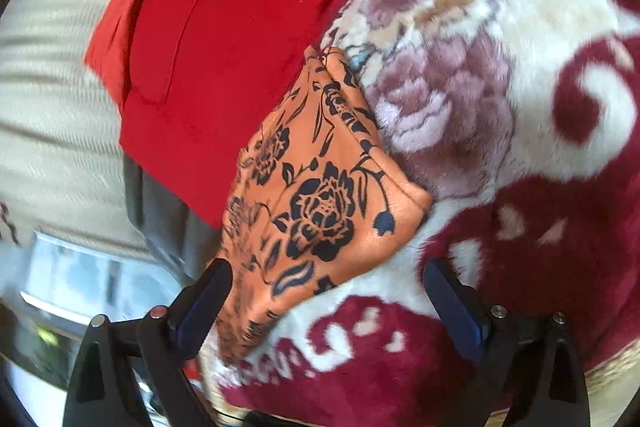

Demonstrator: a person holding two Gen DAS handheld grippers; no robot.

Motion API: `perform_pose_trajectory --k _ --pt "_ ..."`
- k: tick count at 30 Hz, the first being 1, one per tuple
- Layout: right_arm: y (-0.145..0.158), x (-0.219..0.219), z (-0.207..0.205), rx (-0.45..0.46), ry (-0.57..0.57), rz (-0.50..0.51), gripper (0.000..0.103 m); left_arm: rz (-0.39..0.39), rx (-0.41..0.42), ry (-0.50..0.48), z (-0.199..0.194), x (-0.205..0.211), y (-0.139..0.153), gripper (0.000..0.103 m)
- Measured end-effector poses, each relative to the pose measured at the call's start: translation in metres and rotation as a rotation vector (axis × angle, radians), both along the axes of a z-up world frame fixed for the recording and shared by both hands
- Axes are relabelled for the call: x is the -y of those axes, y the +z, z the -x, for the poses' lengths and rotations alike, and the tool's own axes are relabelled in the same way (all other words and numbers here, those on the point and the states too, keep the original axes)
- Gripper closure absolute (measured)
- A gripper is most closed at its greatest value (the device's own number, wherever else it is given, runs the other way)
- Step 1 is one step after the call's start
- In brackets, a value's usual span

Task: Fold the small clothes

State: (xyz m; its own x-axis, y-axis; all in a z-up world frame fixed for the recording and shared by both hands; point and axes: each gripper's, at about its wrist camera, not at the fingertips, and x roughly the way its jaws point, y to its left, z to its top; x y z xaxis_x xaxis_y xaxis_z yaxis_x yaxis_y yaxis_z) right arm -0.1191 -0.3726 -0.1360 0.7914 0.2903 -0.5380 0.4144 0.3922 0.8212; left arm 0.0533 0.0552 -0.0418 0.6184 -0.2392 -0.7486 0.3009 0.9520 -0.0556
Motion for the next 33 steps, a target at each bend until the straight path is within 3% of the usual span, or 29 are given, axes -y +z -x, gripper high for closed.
perform_pose_trajectory --k 3,5,8,9,12,14,16,17,18,19,20,23,26,30,33 --pt "-0.008 0.008 -0.016 -0.008 -0.059 -0.047 0.005 0.07 -0.013 -0.087 0.011 0.046 0.002 0.035" --pt "-0.011 0.011 -0.027 -0.018 -0.088 -0.045 0.01 0.076 -0.016 -0.135 0.017 0.074 -0.002 0.035" --pt "-0.018 0.014 -0.04 -0.06 -0.056 -0.013 0.087 0.049 -0.05 -0.182 0.025 0.11 -0.014 0.035" --pt "-0.012 0.012 -0.04 -0.064 -0.044 0.024 0.087 0.039 -0.063 -0.187 0.028 0.116 -0.019 0.035" --pt "0.036 -0.009 -0.028 -0.028 0.02 0.281 0.087 0.068 -0.037 -0.195 0.043 0.116 -0.014 0.035" --pt "0.032 -0.013 -0.027 -0.078 0.058 0.366 0.087 0.085 -0.008 -0.182 0.049 0.117 -0.012 0.033" --pt "-0.01 -0.005 -0.031 -0.185 0.098 0.303 0.084 0.051 -0.071 -0.199 0.044 0.127 -0.031 0.028" --pt "-0.021 0.0 -0.024 -0.135 0.079 0.244 0.084 -0.024 -0.163 -0.231 0.042 0.138 -0.054 0.028" --pt "-0.019 0.003 -0.017 -0.091 0.065 0.218 0.08 -0.089 -0.15 -0.261 0.048 0.144 -0.065 0.025" --pt "-0.016 0.004 -0.014 -0.086 0.07 0.214 0.079 -0.118 -0.064 -0.28 0.058 0.146 -0.062 0.025" --pt "-0.013 0.006 -0.011 -0.08 0.076 0.21 0.076 -0.151 -0.046 -0.289 0.063 0.149 -0.061 0.025" --pt "-0.004 0.017 0.0 -0.069 0.064 0.203 0.067 -0.144 -0.079 -0.29 0.06 0.149 -0.056 0.025" --pt "0.022 0.03 0.01 -0.038 0.015 0.254 0.023 -0.108 -0.105 -0.283 0.056 0.147 -0.047 0.026" --pt "0.043 0.053 -0.02 -0.045 0.074 0.315 0.022 0.01 -0.029 -0.306 0.058 0.148 -0.022 0.026" --pt "0.034 0.071 -0.07 -0.07 0.146 0.276 0.022 -0.04 -0.018 -0.379 0.064 0.168 -0.029 0.026"
